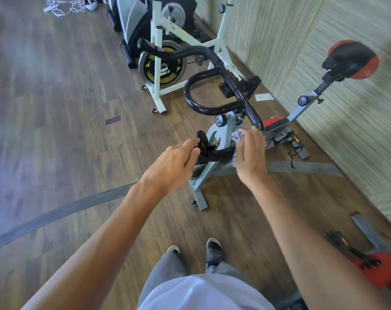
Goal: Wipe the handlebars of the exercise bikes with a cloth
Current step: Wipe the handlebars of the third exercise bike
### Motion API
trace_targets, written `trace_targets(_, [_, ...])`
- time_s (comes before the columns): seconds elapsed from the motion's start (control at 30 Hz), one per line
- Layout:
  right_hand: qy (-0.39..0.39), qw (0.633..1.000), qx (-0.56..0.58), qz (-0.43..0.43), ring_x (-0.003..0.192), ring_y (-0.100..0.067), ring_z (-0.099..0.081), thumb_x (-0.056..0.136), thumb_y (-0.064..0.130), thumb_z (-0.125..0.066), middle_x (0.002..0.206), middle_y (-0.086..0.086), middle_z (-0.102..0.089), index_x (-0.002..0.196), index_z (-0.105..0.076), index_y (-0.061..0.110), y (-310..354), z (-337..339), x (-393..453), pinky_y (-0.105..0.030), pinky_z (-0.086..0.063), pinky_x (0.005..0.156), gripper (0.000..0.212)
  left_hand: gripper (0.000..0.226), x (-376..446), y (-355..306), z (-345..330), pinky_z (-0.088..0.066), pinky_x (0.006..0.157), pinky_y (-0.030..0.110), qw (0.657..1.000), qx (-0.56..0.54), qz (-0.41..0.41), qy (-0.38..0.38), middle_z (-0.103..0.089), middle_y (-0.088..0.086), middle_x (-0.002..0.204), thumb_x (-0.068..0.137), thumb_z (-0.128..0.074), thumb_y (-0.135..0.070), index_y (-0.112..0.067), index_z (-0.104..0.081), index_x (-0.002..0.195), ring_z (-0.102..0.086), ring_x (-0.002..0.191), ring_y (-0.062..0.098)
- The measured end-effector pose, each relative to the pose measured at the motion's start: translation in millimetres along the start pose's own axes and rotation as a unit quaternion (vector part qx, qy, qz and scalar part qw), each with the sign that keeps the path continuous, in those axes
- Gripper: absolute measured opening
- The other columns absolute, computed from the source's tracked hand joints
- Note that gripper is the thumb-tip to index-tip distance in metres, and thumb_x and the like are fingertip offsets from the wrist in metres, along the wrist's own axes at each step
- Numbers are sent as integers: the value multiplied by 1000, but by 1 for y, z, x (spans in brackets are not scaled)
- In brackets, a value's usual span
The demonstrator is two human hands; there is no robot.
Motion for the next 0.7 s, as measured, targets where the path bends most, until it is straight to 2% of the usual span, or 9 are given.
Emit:
trace_targets(0.07, [-9,999,40,-15,129,-22,-43,109,16,-35,122,-3,-54,117,-57,6,22,-16,-15,-39,-30,119,25,40,-2,2,4,-53,86,35,999,1,-26,20,-68,5,122,108,-38,-32,-17,-45,145,-65,91,18])
trace_targets(0.17, [-40,990,132,-38,131,-30,-46,108,23,-33,124,-10,-59,122,-57,1,52,-31,-36,-26,-25,119,35,36,-8,0,20,-56,84,36,994,20,-107,-24,-67,0,116,102,-55,-31,-19,-55,136,-66,91,16])
trace_targets(0.3, [-48,979,180,-79,133,-30,-46,109,27,-33,132,-9,-56,131,-54,3,55,-38,-41,-48,-35,116,39,36,-3,1,25,-58,83,38,984,16,-174,-26,-69,-2,110,99,-62,-32,-16,-65,131,-68,88,15])
trace_targets(0.37, [-15,984,163,-64,138,-25,-40,110,28,-33,138,-9,-52,135,-52,4,50,-40,-43,-38,-30,120,40,39,1,-1,23,-60,78,42,975,20,-219,-14,-72,3,111,100,-59,-36,-13,-65,131,-71,86,21])
trace_targets(0.43, [-1,994,110,-27,138,-21,-37,109,20,-36,139,-13,-51,136,-52,3,46,-34,-41,-20,-18,121,35,46,5,1,22,-60,76,44,968,29,-250,-1,-70,4,118,100,-54,-44,-14,-64,133,-72,91,26])
trace_targets(0.47, [-9,996,88,-19,137,-19,-35,108,14,-39,137,-15,-51,134,-52,2,39,-30,-39,-16,-13,120,32,49,7,4,21,-61,75,45,965,35,-261,3,-68,3,122,100,-51,-48,-15,-64,134,-71,94,26])
trace_targets(0.57, [-89,990,78,-82,138,-2,-27,109,22,-35,136,-13,-52,133,-53,2,18,-17,-26,-25,-16,123,36,53,13,5,25,-61,68,46,950,46,-308,-12,-64,-1,126,97,-50,-55,-17,-68,129,-67,100,20])
trace_targets(0.63, [-152,972,105,-144,137,9,-20,109,28,-30,140,-4,-48,135,-52,4,16,-17,-29,-19,-15,122,42,51,18,1,24,-61,68,46,936,26,-351,-4,-64,-2,125,96,-53,-54,-16,-70,125,-65,105,18])
trace_targets(0.7, [-196,956,136,-173,146,1,-20,111,21,-32,143,7,-40,140,-50,8,24,-25,-40,-19,-14,122,36,48,22,1,24,-60,73,44,919,7,-395,-5,-67,-2,122,96,-59,-51,-14,-72,122,-62,107,17])
Point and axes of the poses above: each hand's wrist, its own x-axis towards the middle knuckle, its own z-axis out of the back of the hand, y = z × x, the point moved 10 cm from there along x, towards the middle knuckle
